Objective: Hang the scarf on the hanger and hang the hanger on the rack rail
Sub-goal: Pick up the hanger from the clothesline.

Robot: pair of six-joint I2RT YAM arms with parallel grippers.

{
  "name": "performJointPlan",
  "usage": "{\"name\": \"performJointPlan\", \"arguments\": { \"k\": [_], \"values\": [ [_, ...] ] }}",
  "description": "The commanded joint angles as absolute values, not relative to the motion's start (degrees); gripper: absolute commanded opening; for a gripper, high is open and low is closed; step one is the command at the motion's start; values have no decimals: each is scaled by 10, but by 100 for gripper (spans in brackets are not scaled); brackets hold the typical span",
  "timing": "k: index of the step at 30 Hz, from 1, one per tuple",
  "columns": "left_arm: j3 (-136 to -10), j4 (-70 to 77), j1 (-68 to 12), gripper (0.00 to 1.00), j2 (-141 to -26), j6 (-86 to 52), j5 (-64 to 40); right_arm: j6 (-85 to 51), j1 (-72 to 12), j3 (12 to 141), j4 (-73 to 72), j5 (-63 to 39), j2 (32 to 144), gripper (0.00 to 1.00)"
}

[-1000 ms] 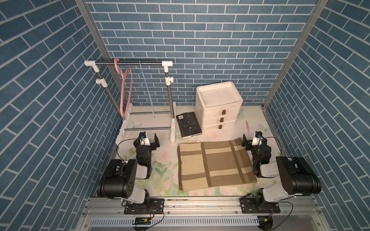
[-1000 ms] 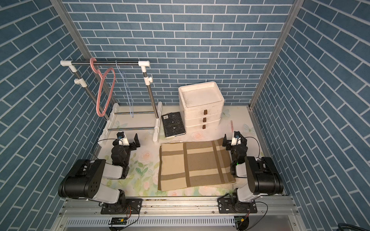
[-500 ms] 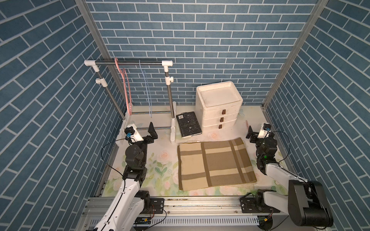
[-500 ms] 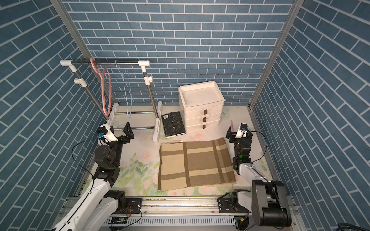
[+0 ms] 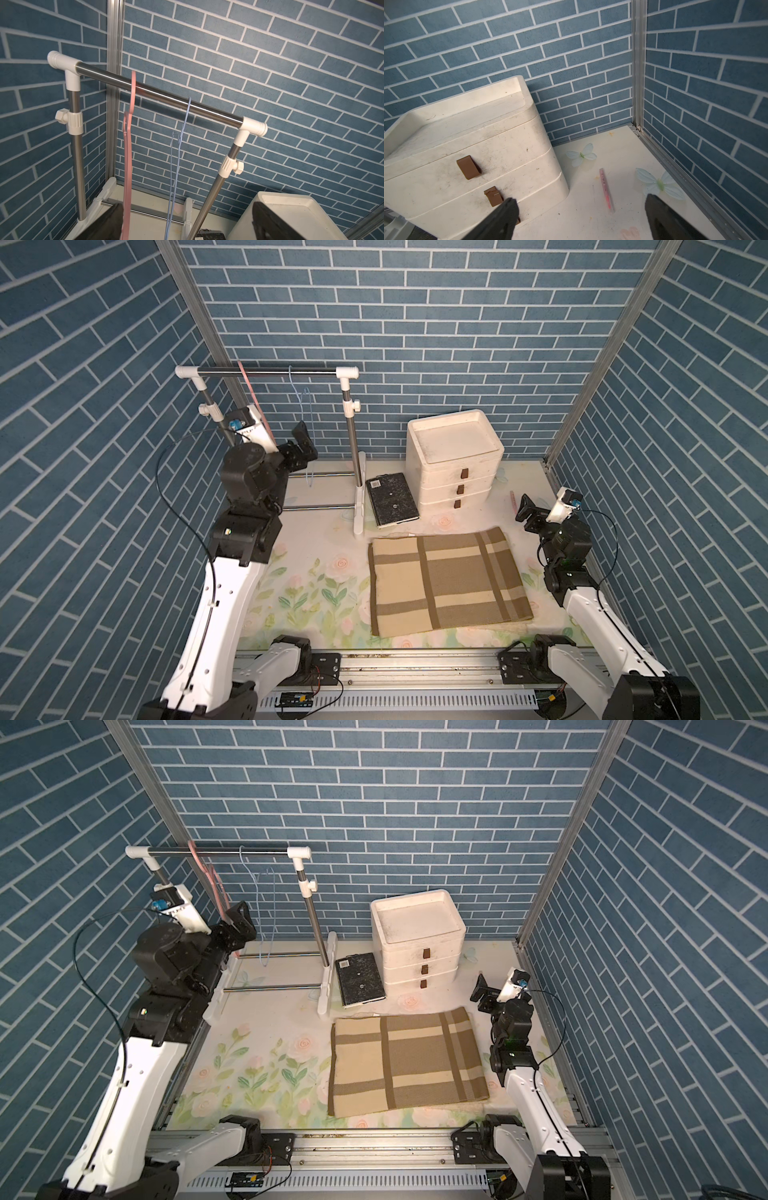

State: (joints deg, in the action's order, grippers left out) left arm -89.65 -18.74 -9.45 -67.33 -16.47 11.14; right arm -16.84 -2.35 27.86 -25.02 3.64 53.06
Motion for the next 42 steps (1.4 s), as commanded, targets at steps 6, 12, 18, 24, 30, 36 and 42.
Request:
{"name": "performJointPlan", "arguments": {
  "k": [6,12,18,24,30,36,42],
  "values": [
    [-1074,-319,-92,100,-859,-110,144,-205,-25,294,-210,33,511,100],
    [-1179,-343,-74,100,-957,-94,184,-211,-25,290,-205,37,509,100],
    [-1225,-345,-52,99,-1005,-68,220,-213,-25,286,-205,40,509,99],
    [-1251,-345,-30,87,-1050,-49,190,-226,-25,279,-209,42,513,99],
    [-1269,-346,-18,63,-1083,-52,116,-228,-25,279,-209,44,517,100],
    [-1273,-344,-9,43,-1095,-52,84,-230,-25,279,-214,43,522,100],
    [-1272,-345,-2,41,-1105,-53,72,-232,-25,280,-215,42,528,100]
  ]
}}
